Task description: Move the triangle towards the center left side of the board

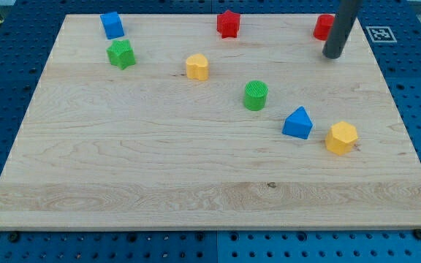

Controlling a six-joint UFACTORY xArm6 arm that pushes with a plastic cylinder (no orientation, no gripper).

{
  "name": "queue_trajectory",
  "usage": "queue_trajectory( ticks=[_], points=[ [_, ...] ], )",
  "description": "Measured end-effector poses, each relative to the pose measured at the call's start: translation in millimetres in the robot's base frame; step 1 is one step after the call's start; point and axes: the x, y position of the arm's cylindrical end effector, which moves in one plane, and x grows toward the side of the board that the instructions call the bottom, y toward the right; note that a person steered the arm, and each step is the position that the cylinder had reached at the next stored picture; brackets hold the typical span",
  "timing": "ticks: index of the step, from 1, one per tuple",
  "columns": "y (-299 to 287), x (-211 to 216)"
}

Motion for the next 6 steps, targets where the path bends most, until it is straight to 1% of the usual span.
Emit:
queue_trajectory(
  ticks=[1, 2, 3, 5, 6],
  points=[
    [-0.9, 38.5],
    [2.8, 98.3],
    [-22.9, 128.2],
    [-146.8, 171.4],
    [-149.0, 172.1]
  ],
)
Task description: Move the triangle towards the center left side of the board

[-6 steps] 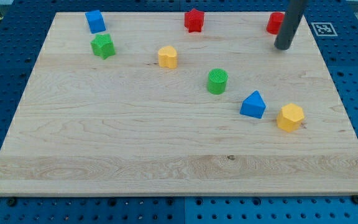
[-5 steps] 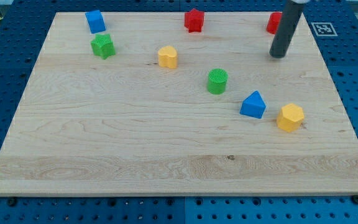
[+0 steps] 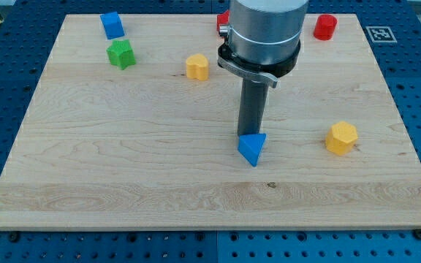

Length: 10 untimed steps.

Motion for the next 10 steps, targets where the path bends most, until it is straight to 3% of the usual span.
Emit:
queue_trajectory(
  ticks=[2, 3, 4, 6, 7, 8, 9, 10],
  points=[
    [79.0, 26.2],
    [80.0, 61.7],
    [9.6, 55.9],
    [-125.6, -0.8],
    [-99.1, 46.4],
    [-32.5, 91.3],
    [39.4, 85.4],
    [56.3, 55.6]
  ],
)
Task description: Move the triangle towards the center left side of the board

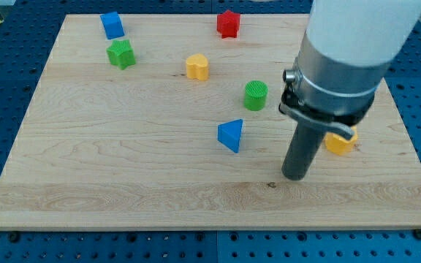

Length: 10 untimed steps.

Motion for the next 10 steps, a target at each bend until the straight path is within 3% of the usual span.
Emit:
queue_trajectory(
  ticks=[2, 3, 5, 6, 8, 9, 10],
  points=[
    [-106.2, -79.1],
    [-141.0, -92.9],
    [-62.9, -53.1],
    [-87.7, -45.2],
    [-228.8, -96.3],
    [-237.2, -101.4],
    [-208.1, -97.7]
  ],
)
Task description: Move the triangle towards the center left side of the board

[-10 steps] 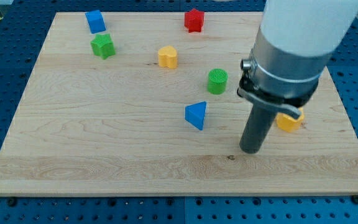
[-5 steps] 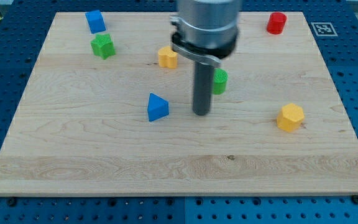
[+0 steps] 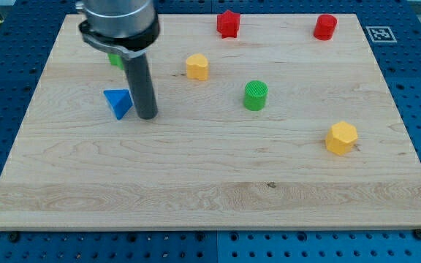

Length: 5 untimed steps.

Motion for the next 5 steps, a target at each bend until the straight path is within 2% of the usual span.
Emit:
queue_trajectory(
  ticks=[1, 2, 4, 5],
  points=[
    [-9.9, -6.2],
    [-48.7, -24.3],
    [-55.0, -28.8],
    [-55.0, -51.4]
  ],
)
